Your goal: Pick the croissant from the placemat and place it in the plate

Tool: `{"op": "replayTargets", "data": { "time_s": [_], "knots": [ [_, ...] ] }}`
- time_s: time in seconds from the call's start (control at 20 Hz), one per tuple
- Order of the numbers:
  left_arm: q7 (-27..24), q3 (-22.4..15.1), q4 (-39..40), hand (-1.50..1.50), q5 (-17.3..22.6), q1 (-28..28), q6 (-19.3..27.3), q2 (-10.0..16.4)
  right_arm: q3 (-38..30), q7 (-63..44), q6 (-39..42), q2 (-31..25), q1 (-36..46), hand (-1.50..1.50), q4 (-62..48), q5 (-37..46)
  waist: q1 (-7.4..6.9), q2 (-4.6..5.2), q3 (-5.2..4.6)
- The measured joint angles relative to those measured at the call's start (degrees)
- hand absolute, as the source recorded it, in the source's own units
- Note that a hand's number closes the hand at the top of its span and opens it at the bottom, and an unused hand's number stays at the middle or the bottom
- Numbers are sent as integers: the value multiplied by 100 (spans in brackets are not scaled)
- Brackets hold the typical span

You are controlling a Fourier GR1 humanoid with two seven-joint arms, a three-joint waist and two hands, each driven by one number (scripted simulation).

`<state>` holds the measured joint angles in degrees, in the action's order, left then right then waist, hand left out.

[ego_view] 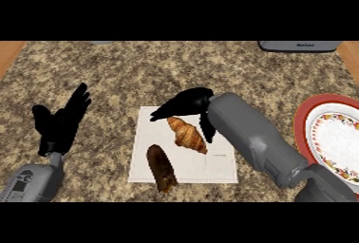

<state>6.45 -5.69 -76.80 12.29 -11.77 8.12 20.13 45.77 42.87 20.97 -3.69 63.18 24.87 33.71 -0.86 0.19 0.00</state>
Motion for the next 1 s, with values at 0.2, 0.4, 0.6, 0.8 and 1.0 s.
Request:
{"op": "replayTargets", "data": {
  "time_s": [0.2, 0.4, 0.6, 0.8, 1.0],
  "knots": [
    [-40, 77, -48, 0, -54, 105, -113, -5, -81, -15, -96, 182, -76, -150, -77, 234, -6, -2, 0],
    [41, 168, -99, 0, -90, 86, -187, 5, -74, 71, -131, 279, -57, -150, -234, 540, -3, 0, 0],
    [116, 159, -242, 0, -181, 154, -146, -58, 52, 291, -171, 315, -69, 150, -250, 836, -10, -6, 1],
    [58, 186, -186, 0, -233, 194, -187, -135, 105, 397, -238, 315, -217, 150, 22, 980, 15, -22, 4],
    [122, 216, -319, 0, -291, 269, -184, -178, -29, 489, -270, 321, -286, 150, 73, 1048, 20, -30, 5]
  ]
}}
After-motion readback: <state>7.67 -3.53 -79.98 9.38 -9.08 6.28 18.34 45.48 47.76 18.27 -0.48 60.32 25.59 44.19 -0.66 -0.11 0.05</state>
